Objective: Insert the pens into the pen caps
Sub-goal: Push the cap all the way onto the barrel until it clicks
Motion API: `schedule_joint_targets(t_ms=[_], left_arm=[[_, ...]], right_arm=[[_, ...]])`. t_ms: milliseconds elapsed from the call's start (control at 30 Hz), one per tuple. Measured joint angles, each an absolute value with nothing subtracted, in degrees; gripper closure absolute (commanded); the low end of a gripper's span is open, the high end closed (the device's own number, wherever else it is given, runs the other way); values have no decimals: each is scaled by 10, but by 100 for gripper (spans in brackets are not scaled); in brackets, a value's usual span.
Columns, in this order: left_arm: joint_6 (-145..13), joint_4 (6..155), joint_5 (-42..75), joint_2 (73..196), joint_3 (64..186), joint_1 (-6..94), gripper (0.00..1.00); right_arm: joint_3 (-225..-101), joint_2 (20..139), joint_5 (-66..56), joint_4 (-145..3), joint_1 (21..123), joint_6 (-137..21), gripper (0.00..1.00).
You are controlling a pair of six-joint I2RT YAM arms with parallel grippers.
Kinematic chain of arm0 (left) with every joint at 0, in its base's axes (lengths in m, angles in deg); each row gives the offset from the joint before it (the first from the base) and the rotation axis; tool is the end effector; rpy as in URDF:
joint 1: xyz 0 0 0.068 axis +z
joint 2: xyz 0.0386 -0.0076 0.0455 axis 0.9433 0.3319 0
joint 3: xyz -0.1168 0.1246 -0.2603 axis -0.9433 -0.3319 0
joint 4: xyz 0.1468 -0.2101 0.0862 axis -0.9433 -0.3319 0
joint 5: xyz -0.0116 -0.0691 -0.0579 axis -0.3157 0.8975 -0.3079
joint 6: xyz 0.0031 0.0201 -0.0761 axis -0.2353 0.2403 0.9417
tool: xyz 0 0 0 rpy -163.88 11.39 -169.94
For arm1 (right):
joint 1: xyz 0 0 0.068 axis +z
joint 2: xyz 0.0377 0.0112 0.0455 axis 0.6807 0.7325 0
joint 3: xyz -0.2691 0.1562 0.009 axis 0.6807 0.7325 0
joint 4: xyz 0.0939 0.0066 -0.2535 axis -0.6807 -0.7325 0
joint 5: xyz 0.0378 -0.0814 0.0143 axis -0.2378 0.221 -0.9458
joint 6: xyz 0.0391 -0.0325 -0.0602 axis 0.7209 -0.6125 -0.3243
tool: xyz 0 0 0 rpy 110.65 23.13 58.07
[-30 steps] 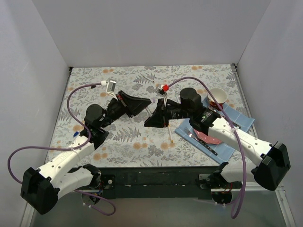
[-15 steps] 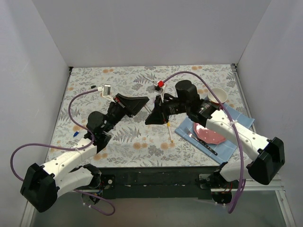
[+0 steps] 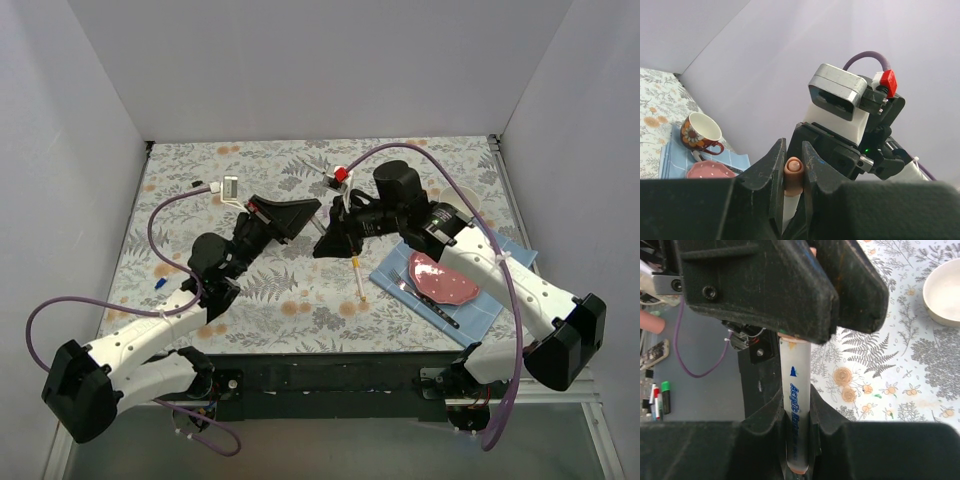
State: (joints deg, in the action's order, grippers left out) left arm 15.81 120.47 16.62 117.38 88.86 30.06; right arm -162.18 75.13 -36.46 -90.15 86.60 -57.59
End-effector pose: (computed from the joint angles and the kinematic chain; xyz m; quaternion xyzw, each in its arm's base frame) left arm 0.1844 -0.1709 0.3778 -0.2018 0.5396 -0.7683 0.2792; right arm 0.2055 0.2549 0.4128 -0.4224 0.6839 0.4752 0.3580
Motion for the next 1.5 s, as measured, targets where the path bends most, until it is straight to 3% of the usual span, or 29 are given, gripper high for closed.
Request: schedule_joint_targets(t_ms=[533, 1167, 1500], left_arm=[[82, 1088, 137, 1188, 952, 250, 100], [-62, 1021, 181, 1134, 980, 232, 100], [-54, 1057, 180, 1129, 952, 229, 100]], right_arm=[[-1629, 727, -228, -975, 899, -653, 99], [-1644, 719, -323, -970, 902, -635, 99], [-1644, 731, -371, -962, 895, -614, 99]])
